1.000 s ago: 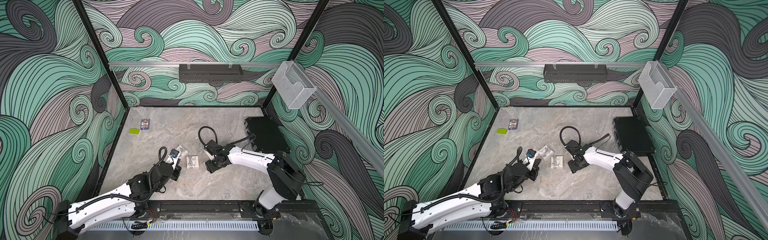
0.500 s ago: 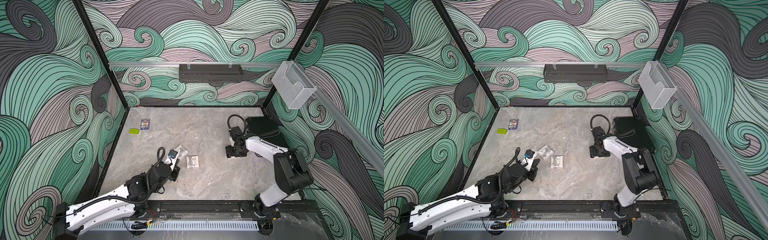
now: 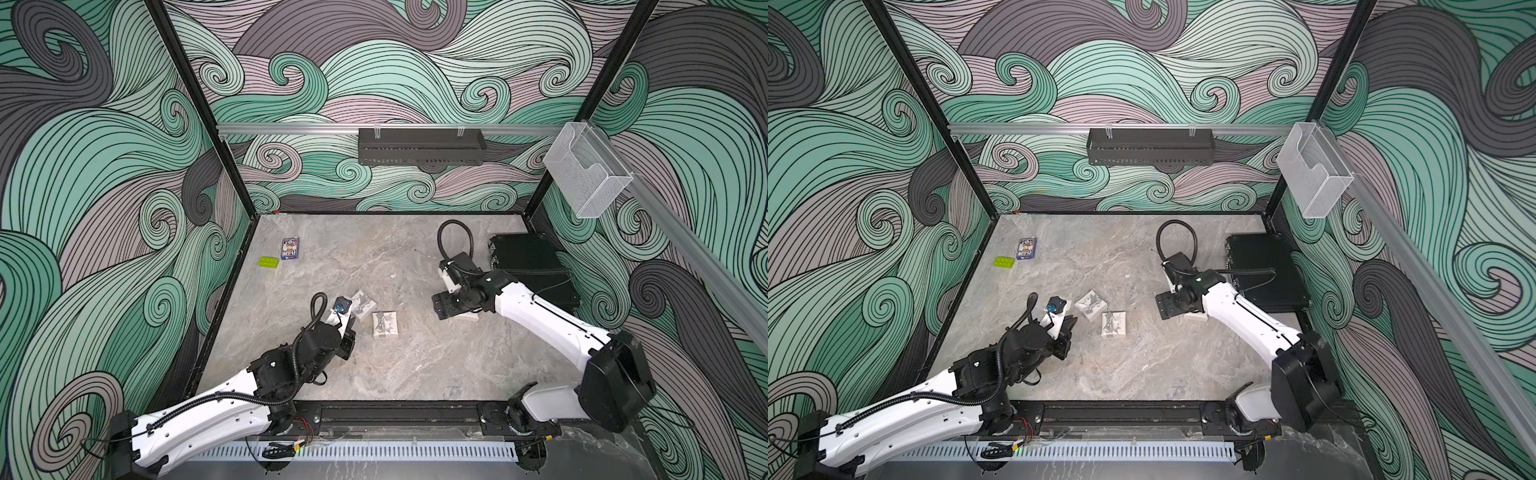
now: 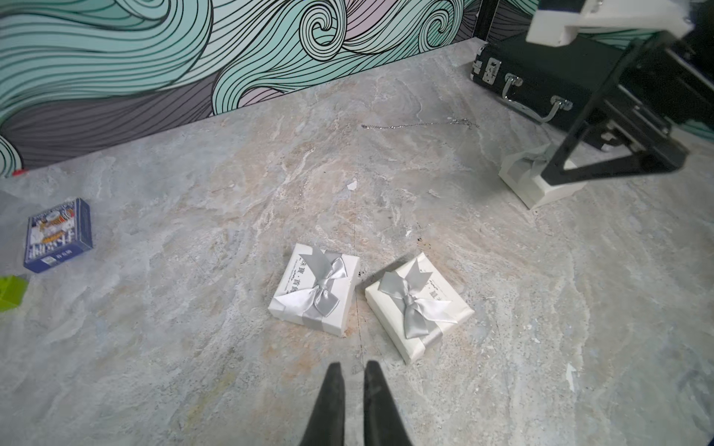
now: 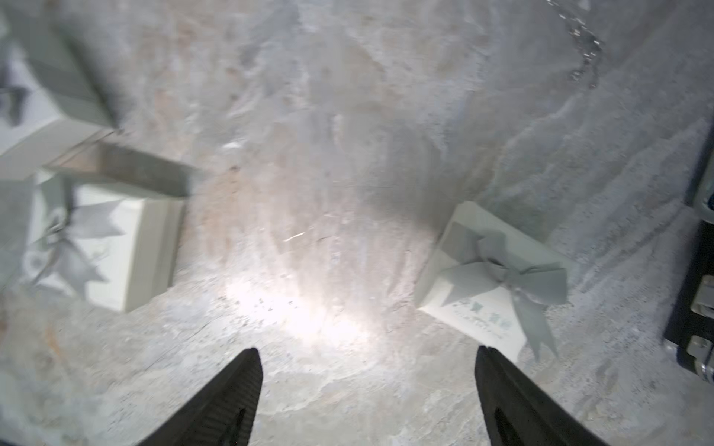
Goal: Take the necklace out of the lift-off lid jewelry box
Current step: Move the jewelry box to the center of the board, then pick up the jewelry box from the center of the board.
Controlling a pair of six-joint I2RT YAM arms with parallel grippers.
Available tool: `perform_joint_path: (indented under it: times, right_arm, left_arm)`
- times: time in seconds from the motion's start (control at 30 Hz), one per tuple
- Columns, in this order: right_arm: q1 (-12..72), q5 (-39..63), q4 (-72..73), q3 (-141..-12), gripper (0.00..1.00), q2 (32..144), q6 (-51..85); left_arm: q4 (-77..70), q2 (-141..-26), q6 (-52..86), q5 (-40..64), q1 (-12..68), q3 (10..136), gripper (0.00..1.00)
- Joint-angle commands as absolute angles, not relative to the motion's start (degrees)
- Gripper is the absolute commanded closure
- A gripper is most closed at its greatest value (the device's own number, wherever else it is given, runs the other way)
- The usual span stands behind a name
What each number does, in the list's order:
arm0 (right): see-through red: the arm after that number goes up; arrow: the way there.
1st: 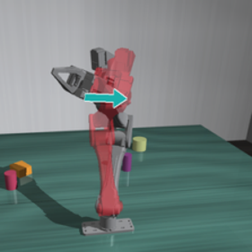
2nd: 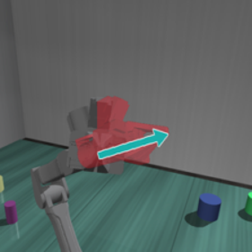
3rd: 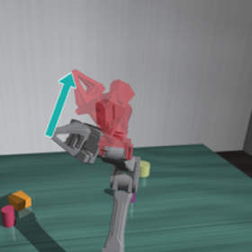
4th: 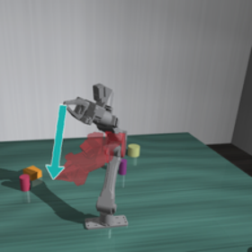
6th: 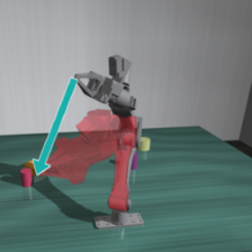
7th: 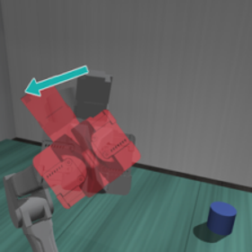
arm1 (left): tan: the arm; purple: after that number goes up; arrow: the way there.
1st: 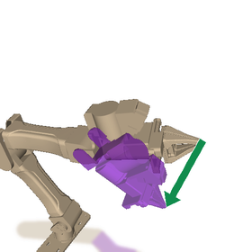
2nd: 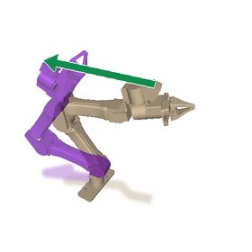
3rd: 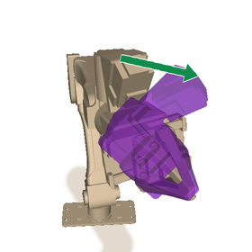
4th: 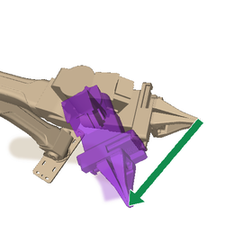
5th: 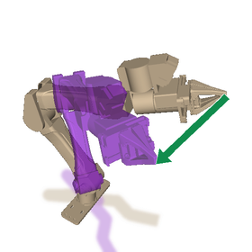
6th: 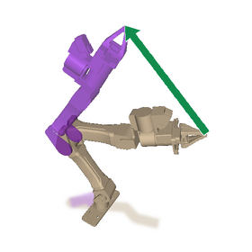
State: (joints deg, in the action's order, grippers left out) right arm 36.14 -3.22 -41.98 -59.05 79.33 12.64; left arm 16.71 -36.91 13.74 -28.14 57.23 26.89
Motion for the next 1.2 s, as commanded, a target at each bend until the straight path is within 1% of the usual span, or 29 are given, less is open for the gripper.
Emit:
perform_joint_path:
  times: [0.0, 0.07, 0.27, 0.37, 0.4, 0.47, 0.57, 0.63, 0.87, 1.17]
  right_arm:
    - [41.7, -0.8, -38.5, -56.8, 0.08, 78.7, 17.9]
    - [45.1, -1.2, -35.8, -56.3, 0.07, 80.2, 19.4]
    - [51.5, -3.7, -35.1, -60.9, 0.05, 89.0, 20.5]
    - [53.9, -5.9, -34.0, -63.4, 0.04, 92.7, 21.8]
    - [54.6, -7.0, -33.7, -64.0, 0.03, 93.6, 22.4]
    - [55.9, -9.0, -33.2, -65.5, 0.02, 95.4, 23.6]
    - [57.1, -9.4, -31.8, -67.1, 0.03, 97.8, 25.6]
    - [57.8, -9.5, -30.9, -67.9, 0.03, 99.2, 26.7]
    - [58.8, -9.4, -31.1, -71.3, 0.08, 104.7, 28.9]
    - [59.2, -9.9, -31.8, -73.7, 0.09, 108.0, 29.6]
  left_arm:
    - [18.3, -36.8, 13.9, -28.1, 55.6, 28.7, 0.7]
    - [18.7, -36.5, 13.9, -28.0, 54.4, 28.7, 0.58]
    - [19.0, -35.1, 15.9, -29.3, 50.9, 27.8, 0.26]
    - [20.2, -33.5, 18.0, -30.9, 49.2, 27.1, 0.16]
    - [20.7, -32.9, 18.6, -31.3, 48.6, 26.8, 0.14]
    - [21.8, -31.5, 20.0, -31.9, 47.6, 26.1, 0.12]
    - [22.9, -29.5, 21.6, -32.4, 46.5, 24.9, 0.11]
    - [23.2, -28.4, 22.3, -32.6, 46.0, 24.3, 0.1]
    - [23.3, -26.6, 22.7, -32.4, 45.2, 23.6, 0.1]
    - [22.3, -26.8, 22.4, -31.3, 45.1, 23.0, 0.1]
